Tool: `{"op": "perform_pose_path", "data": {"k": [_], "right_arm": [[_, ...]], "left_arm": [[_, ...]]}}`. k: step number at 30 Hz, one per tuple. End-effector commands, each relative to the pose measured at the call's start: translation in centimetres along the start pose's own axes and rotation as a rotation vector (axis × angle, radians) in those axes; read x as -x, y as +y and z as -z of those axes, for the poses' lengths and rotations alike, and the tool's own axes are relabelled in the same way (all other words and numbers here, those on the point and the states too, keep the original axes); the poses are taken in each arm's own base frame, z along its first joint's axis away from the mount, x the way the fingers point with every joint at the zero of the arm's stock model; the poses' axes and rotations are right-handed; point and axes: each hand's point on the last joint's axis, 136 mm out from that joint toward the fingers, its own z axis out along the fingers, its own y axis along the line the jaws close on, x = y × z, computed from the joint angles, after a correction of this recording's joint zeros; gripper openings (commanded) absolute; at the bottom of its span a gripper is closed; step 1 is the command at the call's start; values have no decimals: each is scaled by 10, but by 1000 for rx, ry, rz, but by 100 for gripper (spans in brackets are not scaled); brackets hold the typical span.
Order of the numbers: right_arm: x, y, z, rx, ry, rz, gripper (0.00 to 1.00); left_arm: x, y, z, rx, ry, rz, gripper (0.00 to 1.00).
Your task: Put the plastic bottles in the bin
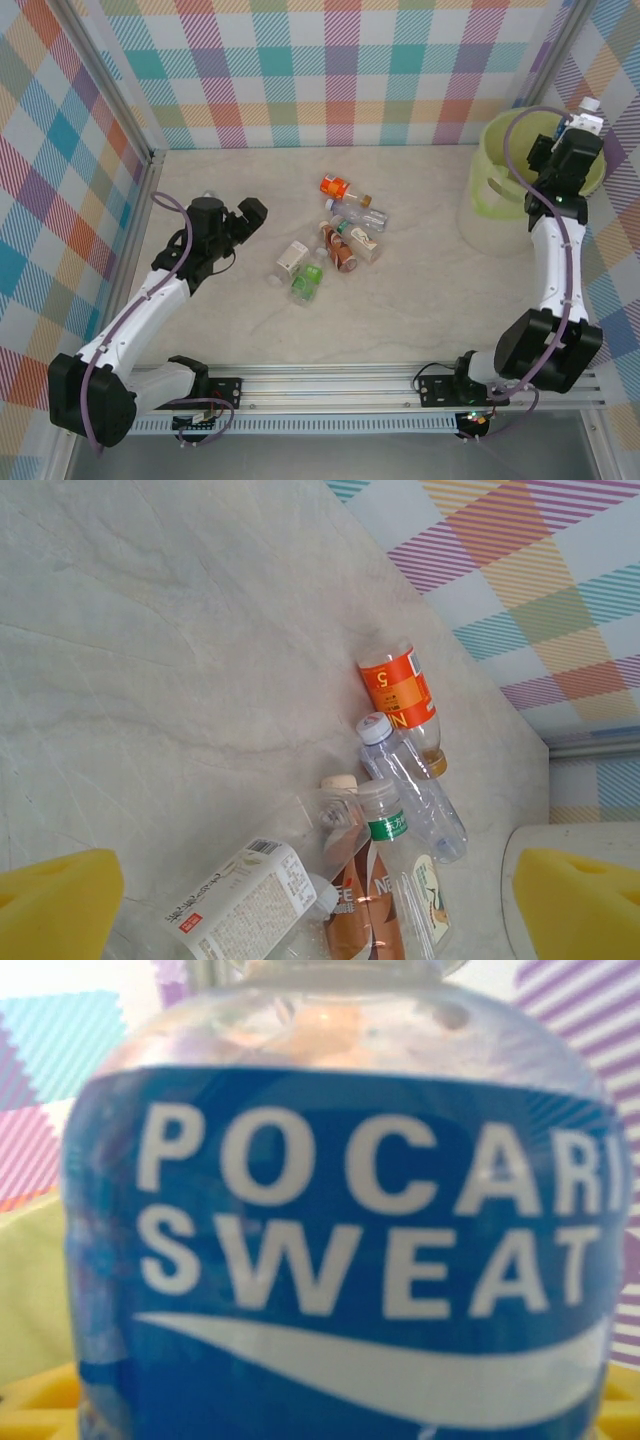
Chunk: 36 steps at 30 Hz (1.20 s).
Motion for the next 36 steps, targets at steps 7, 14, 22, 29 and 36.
{"op": "perform_pose_path", "data": {"k": [7, 14, 22, 29, 36], "right_arm": [[18, -21, 4, -102, -4, 53, 91], [23, 23, 35, 196, -34, -51, 98], [14, 101, 95, 671, 30, -194, 100], [-6, 173, 155, 971, 62, -83, 100], [-51, 241, 201, 1196, 166, 72, 100]], "left_arm": [[-9, 7, -9, 22, 64, -23, 100], [-18, 3, -24, 18, 136, -25, 100], [-38, -1, -30, -37, 239, -115, 100], [-55, 17, -21, 7, 305, -175, 100], [-59, 33, -19, 27, 271, -131, 100]]}}
